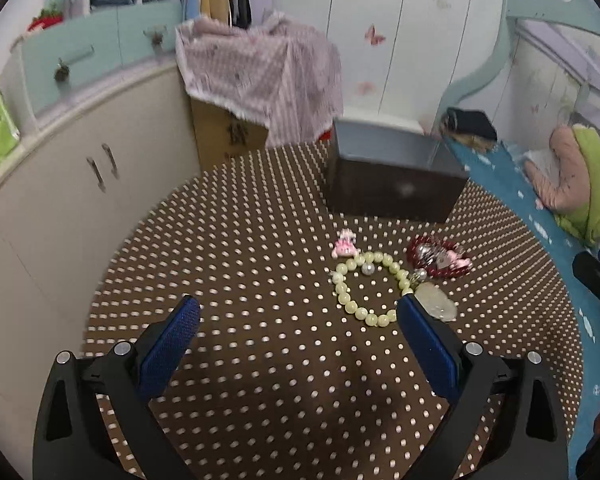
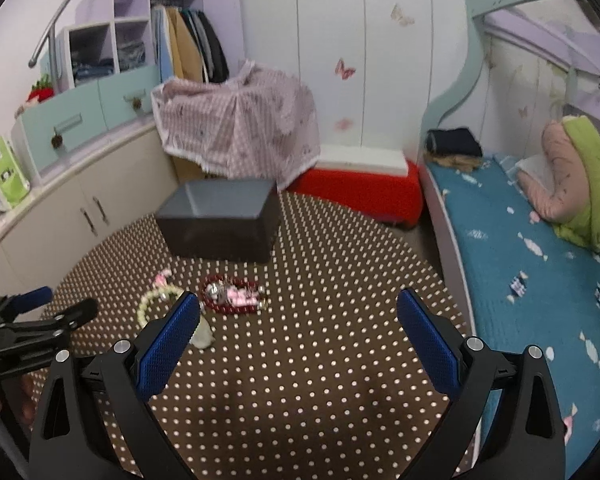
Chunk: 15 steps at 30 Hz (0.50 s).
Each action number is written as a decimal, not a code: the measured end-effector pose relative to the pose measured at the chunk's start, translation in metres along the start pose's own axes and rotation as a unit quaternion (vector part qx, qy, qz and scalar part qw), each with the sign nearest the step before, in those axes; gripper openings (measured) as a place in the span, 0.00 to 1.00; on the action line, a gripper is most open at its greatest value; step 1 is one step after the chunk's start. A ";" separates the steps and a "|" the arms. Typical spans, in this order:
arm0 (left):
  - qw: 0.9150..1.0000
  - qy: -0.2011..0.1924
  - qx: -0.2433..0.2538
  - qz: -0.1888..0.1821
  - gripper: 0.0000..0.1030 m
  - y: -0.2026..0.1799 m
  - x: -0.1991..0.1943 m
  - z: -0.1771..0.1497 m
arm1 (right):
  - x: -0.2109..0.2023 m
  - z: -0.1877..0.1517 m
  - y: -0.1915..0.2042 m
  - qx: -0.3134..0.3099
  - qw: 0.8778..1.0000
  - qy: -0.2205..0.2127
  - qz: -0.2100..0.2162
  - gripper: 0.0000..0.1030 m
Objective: Organize jewelry
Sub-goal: 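Grasp the pale green bead bracelet with the left gripper while the right grasps the jade pendant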
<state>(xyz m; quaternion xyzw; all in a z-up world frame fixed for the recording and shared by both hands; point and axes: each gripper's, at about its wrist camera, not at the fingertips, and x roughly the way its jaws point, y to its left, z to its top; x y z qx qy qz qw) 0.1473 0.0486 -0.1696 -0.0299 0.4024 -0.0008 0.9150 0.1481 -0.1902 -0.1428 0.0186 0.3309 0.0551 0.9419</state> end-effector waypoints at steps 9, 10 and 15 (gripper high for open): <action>0.998 0.068 -0.004 0.012 0.69 -0.007 0.059 0.011 | 0.047 -0.003 -0.008 -0.011 0.999 0.040 -0.006 0.93; 0.997 0.070 -0.006 0.007 0.65 -0.006 0.061 0.010 | 0.050 -0.002 -0.008 -0.013 0.999 0.043 -0.007 0.93; 0.998 0.063 0.021 0.023 0.52 -0.012 0.066 0.012 | 0.072 0.002 -0.002 -0.039 0.998 0.057 -0.004 0.93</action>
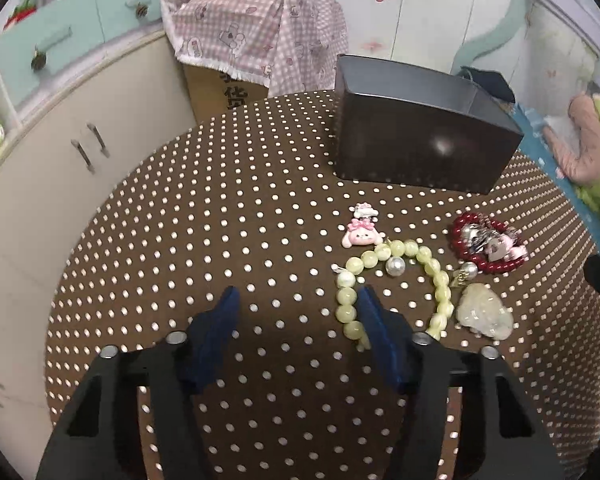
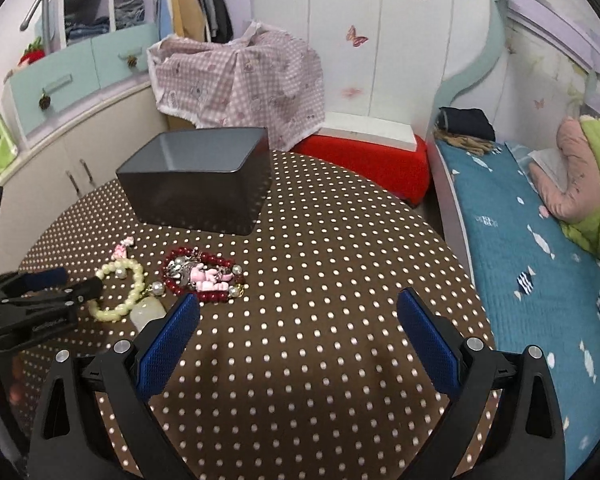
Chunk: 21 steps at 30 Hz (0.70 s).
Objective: Organize jewelry
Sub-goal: 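Grasp the pale green bead bracelet with the left gripper while the right grasps the jade pendant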
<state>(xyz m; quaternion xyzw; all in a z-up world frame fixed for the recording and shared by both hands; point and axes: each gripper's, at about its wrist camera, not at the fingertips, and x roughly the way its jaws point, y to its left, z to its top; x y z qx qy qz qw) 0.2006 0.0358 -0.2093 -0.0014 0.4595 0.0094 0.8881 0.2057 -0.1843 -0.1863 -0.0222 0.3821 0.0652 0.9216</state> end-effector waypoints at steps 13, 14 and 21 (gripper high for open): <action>0.998 -0.031 -0.013 -0.043 0.08 0.021 -0.031 0.000 | 0.024 -0.009 0.053 -0.053 0.992 0.051 0.100 0.91; 0.998 -0.034 -0.014 -0.049 0.08 0.023 -0.036 -0.001 | 0.026 -0.009 0.059 -0.056 0.991 0.056 0.105 0.89; 0.996 -0.051 -0.008 -0.075 0.08 0.028 -0.063 -0.006 | 0.040 -0.012 0.091 -0.087 0.987 0.076 0.107 0.57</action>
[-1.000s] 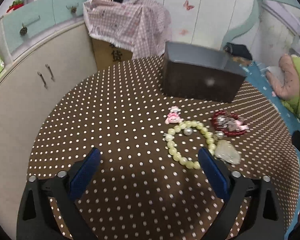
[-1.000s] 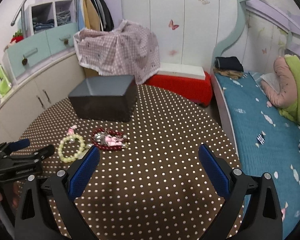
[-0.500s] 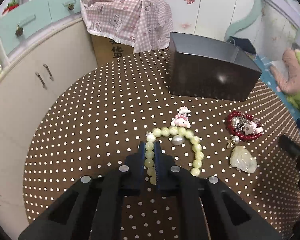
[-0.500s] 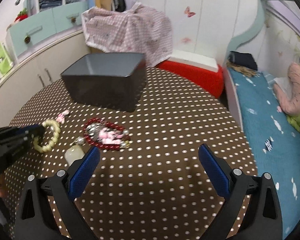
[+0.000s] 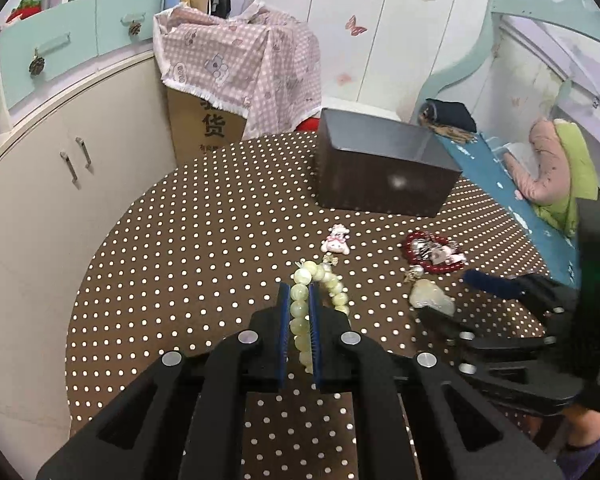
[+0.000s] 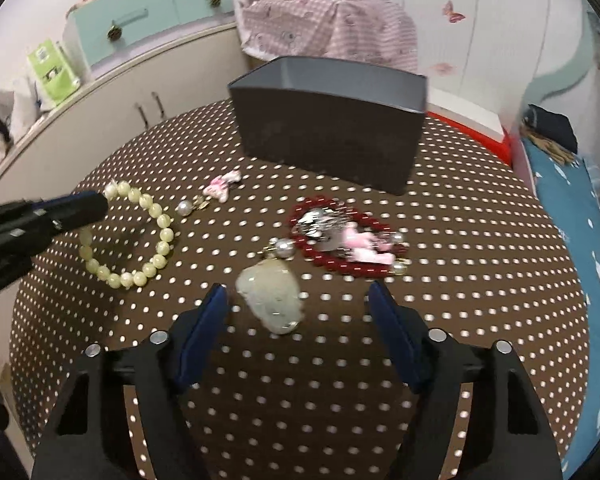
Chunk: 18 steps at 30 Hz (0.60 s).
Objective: Organize jewelry
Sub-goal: 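Grasp the pale green bead bracelet with the left gripper while the right grasps the jade pendant, then lower the bracelet into the metal box with the left gripper while the right lowers the pendant in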
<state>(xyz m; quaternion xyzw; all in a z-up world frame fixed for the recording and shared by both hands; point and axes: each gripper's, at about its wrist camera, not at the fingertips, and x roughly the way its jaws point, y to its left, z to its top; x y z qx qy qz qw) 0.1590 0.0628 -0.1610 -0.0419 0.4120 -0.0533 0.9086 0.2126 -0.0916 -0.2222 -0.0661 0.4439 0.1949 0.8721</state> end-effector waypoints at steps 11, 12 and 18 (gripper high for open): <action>0.998 -0.020 0.016 -0.055 0.08 -0.010 -0.022 0.013 | -0.010 0.003 0.004 -0.002 1.000 -0.010 0.025 0.28; 0.998 -0.024 0.019 -0.061 0.08 -0.012 -0.025 0.017 | -0.016 0.004 0.000 -0.001 0.999 -0.017 0.028 0.28; 0.992 -0.058 0.041 -0.108 0.08 -0.026 -0.044 0.053 | -0.051 0.031 -0.018 0.014 0.997 -0.061 0.039 0.28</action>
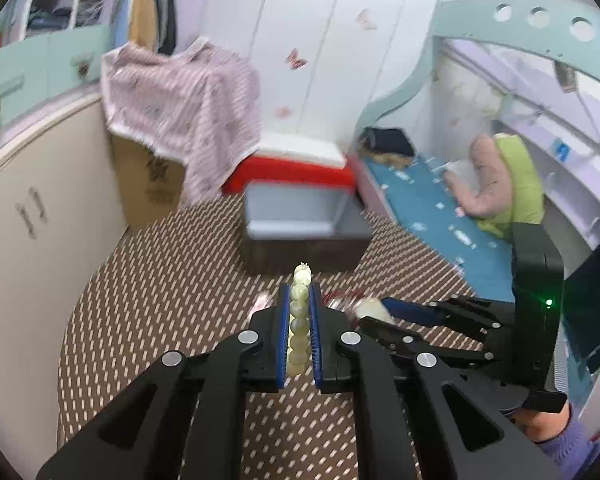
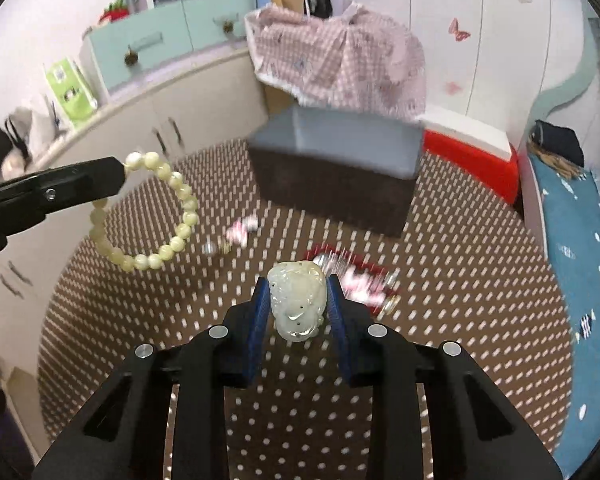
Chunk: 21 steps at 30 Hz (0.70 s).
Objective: Organize jewelry
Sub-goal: 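Lower the bracelet into the metal box with the left gripper while the right lowers the pendant in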
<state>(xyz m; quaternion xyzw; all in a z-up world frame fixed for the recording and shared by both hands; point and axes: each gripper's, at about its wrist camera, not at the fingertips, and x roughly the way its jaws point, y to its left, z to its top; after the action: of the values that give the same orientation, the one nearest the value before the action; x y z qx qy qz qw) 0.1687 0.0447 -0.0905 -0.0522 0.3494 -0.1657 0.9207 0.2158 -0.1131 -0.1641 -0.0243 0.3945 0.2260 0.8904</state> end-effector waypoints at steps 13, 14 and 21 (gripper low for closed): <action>0.999 0.017 0.011 -0.025 0.07 0.003 0.077 0.101 | 0.013 0.094 -0.050 0.032 0.999 -0.036 -0.008 0.28; 0.999 0.025 0.011 -0.025 0.08 0.005 0.083 0.103 | 0.027 0.099 -0.055 0.036 0.999 -0.026 -0.009 0.28; 0.996 0.092 0.004 -0.004 0.08 0.024 0.147 0.091 | 0.079 0.100 -0.063 0.038 0.999 0.017 -0.012 0.28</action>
<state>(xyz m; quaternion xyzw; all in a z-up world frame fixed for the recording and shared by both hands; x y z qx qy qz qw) 0.3385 0.0148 -0.1197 -0.0346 0.4322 -0.1752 0.8839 0.3578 -0.1167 -0.1600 0.0006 0.4172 0.1998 0.8866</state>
